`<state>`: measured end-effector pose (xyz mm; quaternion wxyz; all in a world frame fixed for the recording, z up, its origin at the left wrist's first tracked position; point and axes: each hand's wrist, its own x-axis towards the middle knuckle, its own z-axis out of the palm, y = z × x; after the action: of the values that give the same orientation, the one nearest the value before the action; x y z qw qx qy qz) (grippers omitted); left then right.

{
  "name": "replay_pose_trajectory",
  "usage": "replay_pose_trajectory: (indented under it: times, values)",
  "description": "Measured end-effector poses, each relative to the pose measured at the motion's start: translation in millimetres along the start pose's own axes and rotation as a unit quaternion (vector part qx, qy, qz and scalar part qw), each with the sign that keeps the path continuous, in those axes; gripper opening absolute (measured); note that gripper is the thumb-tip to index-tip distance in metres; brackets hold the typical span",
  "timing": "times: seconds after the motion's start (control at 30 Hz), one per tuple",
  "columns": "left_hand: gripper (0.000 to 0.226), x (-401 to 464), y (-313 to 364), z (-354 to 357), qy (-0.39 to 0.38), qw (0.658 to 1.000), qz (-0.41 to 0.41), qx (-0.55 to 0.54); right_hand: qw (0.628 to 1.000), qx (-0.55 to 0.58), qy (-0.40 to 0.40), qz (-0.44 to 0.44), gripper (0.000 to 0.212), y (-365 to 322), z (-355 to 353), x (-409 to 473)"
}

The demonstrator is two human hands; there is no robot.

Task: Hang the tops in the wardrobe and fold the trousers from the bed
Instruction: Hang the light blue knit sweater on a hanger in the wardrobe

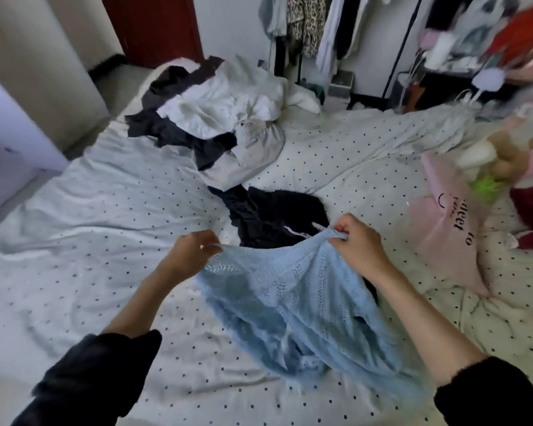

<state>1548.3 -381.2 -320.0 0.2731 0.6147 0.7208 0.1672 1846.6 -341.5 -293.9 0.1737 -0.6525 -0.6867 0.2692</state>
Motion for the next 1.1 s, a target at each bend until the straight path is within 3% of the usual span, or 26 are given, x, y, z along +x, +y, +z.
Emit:
replay_pose_trajectory:
  times: [0.13, 0.23, 0.27, 0.43, 0.57, 0.73, 0.97, 1.03, 1.1]
  values:
    - [0.02, -51, -19, -87, 0.096, 0.995, -0.009, -0.005, 0.994, 0.013, -0.046, -0.095, 0.035, -86, -3, -4]
    - [0.011, -114, -48, -157, 0.2, 0.979, -0.046, 0.012, 0.98, -0.002, -0.103, -0.171, 0.015, -166, 14, -16]
    - [0.015, -116, -52, -162, 0.222, 0.974, -0.044, 0.014, 0.98, -0.002, -0.11, -0.165, 0.02, -175, 14, -18]
    - [0.018, -212, -109, -253, 0.323, 0.94, -0.113, 0.003, 0.944, 0.022, -0.138, -0.298, 0.031, -313, 43, -38]
    - [0.017, -284, -166, -308, 0.33, 0.929, -0.168, 0.019, 0.917, 0.052, -0.109, -0.379, 0.013, -420, 81, -70]
    - [0.014, -363, -251, -372, 0.303, 0.929, -0.213, 0.024, 0.873, 0.127, -0.117, -0.456, 0.027, -553, 155, -118]
    - [0.016, -410, -350, -435, 0.186, 0.937, -0.284, 0.083, 0.813, 0.212, -0.199, -0.505, 0.031, -690, 266, -178]
    - [0.02, -403, -370, -453, 0.212, 0.934, -0.271, 0.093, 0.791, 0.214, -0.204, -0.535, 0.032, -723, 291, -188]
    - [0.032, -387, -385, -470, 0.286, 0.934, -0.211, 0.028, 0.763, 0.222, -0.219, -0.566, 0.03, -753, 313, -195]
